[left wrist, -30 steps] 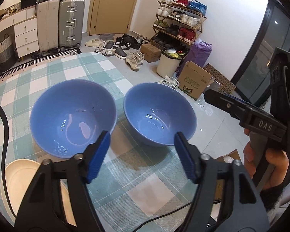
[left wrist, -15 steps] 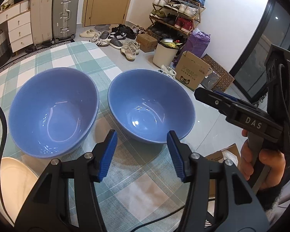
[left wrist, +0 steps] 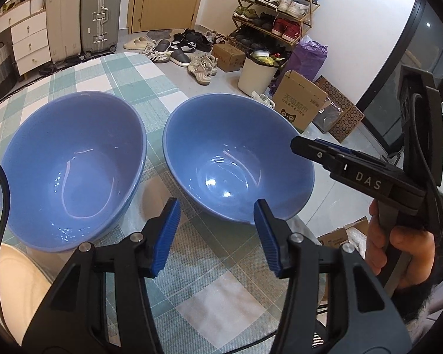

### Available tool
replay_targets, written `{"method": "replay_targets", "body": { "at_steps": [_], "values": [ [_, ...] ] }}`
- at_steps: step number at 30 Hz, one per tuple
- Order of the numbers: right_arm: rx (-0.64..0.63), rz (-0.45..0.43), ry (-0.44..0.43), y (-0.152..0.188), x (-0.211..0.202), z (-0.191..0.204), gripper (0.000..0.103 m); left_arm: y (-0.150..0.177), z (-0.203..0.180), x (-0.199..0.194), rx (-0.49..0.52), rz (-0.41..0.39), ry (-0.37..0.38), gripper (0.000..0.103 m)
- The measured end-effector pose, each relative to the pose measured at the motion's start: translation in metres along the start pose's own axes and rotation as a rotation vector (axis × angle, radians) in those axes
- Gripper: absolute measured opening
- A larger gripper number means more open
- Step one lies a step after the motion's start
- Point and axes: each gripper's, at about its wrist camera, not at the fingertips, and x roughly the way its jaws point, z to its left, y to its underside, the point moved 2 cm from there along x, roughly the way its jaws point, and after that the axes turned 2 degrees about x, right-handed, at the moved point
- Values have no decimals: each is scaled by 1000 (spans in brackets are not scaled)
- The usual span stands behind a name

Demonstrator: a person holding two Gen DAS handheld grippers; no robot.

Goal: Organize plates and bowls
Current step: 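Close both grippers on the light-blue bowl's rim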

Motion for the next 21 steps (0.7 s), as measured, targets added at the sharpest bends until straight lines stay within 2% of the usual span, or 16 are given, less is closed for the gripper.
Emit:
{"method": "replay_targets", "body": {
  "at_steps": [11,21],
  "values": [
    [-5,6,-3,0,12,-2,44,-4,0,18,9,15,-14,41],
    [-28,8,15,1,16,0,30,-5,2,21,10,2,-26,33]
  ]
}}
